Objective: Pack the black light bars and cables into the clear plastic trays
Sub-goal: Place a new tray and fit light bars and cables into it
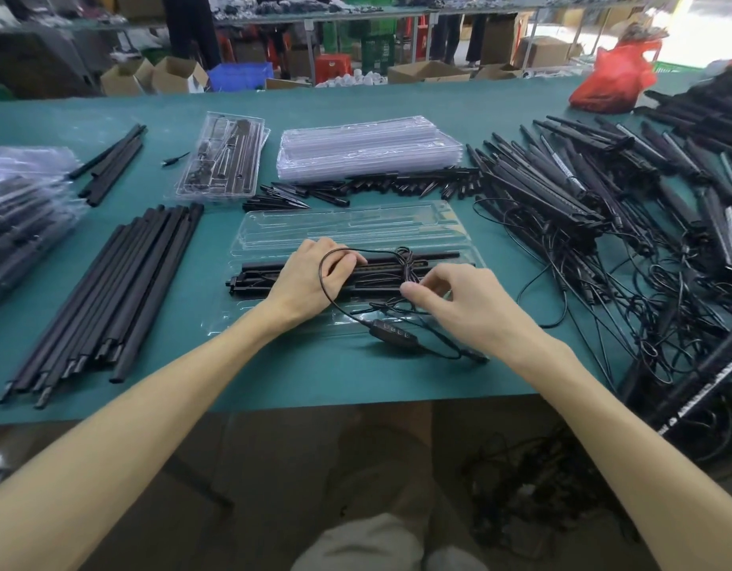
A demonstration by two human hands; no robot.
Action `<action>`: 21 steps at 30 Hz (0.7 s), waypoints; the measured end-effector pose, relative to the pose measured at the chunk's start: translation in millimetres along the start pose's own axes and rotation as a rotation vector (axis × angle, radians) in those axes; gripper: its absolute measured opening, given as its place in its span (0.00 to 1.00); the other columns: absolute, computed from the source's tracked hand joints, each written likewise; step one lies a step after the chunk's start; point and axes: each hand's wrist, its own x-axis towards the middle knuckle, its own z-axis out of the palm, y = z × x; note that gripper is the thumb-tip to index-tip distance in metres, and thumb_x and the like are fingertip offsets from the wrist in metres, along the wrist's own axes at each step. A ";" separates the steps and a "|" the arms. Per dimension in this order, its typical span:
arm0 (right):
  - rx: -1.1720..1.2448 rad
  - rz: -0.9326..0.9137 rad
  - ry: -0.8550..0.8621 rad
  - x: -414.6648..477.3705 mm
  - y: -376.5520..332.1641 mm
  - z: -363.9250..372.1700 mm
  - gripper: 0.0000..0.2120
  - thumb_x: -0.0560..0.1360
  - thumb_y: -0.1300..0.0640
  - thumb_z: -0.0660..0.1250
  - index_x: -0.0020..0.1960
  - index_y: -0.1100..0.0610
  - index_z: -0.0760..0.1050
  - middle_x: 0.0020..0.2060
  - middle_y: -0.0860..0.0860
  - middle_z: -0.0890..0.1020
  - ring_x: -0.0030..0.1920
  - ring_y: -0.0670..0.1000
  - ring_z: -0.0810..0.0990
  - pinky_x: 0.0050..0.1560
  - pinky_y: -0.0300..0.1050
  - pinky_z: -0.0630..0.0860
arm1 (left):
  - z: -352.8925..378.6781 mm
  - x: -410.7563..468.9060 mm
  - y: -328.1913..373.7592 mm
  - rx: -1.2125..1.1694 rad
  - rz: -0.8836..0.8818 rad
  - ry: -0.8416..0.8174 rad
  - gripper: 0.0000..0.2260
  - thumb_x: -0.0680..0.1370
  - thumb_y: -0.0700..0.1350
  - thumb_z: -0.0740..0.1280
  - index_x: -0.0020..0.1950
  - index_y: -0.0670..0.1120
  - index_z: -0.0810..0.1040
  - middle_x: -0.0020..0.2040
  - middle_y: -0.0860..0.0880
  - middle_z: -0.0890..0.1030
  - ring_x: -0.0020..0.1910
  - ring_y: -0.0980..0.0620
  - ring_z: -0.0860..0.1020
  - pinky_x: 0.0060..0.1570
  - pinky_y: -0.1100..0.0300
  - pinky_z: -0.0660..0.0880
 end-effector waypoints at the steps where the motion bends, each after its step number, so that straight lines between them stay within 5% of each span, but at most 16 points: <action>1: -0.002 -0.015 -0.007 -0.9 -0.8 2.2 0.19 0.78 0.36 0.64 0.45 0.51 0.80 0.38 0.44 0.82 0.41 0.43 0.80 0.43 0.43 0.76 | 0.4 0.3 -0.2 0.009 0.009 -0.001 0.12 0.84 0.53 0.59 0.57 0.57 0.83 0.51 0.56 0.80 0.56 0.51 0.73 0.63 0.49 0.69; 5: 0.035 -0.065 -0.023 1.5 -6.4 4.1 0.19 0.79 0.38 0.64 0.45 0.52 0.82 0.39 0.47 0.84 0.39 0.43 0.79 0.43 0.41 0.75 | 0.1 0.7 -1.3 0.043 0.029 -0.015 0.11 0.84 0.51 0.61 0.58 0.55 0.83 0.52 0.55 0.80 0.57 0.50 0.74 0.64 0.47 0.69; 10: 0.262 -0.008 -0.153 3.6 -12.6 3.5 0.14 0.78 0.43 0.68 0.43 0.52 0.83 0.34 0.45 0.85 0.29 0.38 0.77 0.31 0.30 0.70 | -0.8 0.1 0.3 0.071 0.044 -0.010 0.10 0.83 0.50 0.61 0.58 0.55 0.82 0.52 0.56 0.80 0.56 0.50 0.74 0.63 0.48 0.69; 16: 0.728 0.120 -0.245 11.8 -23.5 3.8 0.08 0.76 0.58 0.74 0.53 0.61 0.82 0.37 0.50 0.84 0.31 0.44 0.74 0.30 0.36 0.71 | -3.9 0.4 3.2 0.161 0.056 -0.051 0.13 0.81 0.54 0.59 0.57 0.54 0.81 0.55 0.56 0.81 0.58 0.51 0.75 0.64 0.48 0.69; 21: 0.756 0.060 -0.188 31.1 -60.1 4.5 0.07 0.76 0.66 0.72 0.54 0.66 0.80 0.38 0.58 0.80 0.33 0.48 0.76 0.31 0.37 0.74 | -0.3 -1.2 4.2 0.276 0.019 -0.041 0.18 0.79 0.59 0.60 0.53 0.45 0.77 0.49 0.49 0.75 0.51 0.47 0.71 0.55 0.50 0.69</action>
